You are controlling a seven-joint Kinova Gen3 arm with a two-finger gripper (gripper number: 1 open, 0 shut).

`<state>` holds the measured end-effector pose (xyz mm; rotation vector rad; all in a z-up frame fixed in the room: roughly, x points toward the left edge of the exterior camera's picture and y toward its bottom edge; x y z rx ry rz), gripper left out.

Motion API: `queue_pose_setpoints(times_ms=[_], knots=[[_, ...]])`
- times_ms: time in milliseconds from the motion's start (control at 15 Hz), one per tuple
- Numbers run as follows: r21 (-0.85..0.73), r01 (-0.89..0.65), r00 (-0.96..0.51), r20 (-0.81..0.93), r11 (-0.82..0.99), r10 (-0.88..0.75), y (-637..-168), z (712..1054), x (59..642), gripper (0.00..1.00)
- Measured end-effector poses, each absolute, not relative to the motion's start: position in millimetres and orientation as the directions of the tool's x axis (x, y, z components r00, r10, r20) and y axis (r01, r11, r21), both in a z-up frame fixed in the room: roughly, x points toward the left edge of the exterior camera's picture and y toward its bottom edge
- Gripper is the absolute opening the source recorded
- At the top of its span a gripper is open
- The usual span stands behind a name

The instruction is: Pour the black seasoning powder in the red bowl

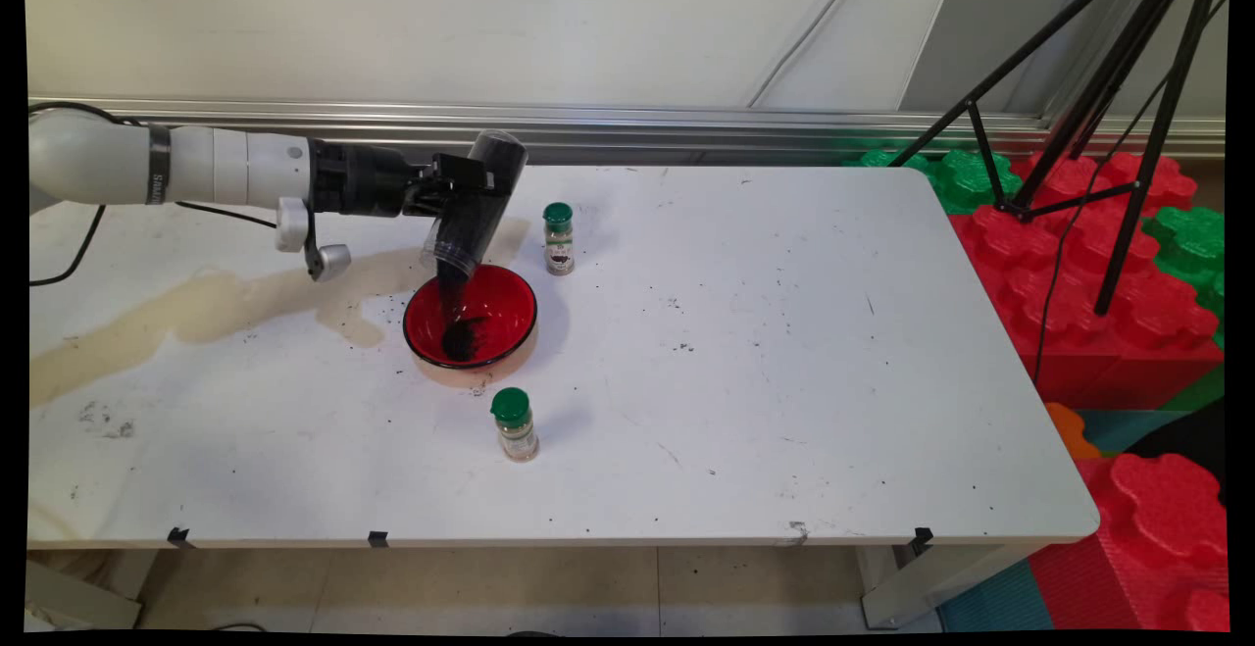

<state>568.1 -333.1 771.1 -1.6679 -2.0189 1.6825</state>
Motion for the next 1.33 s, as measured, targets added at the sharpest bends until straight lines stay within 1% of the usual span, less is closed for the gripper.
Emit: queue_pose_setpoints(times_ms=[1333], knots=[[-0.676,0.705,-0.389,-0.622,-0.216,0.679,-327.7,771.2,562.0,0.0]])
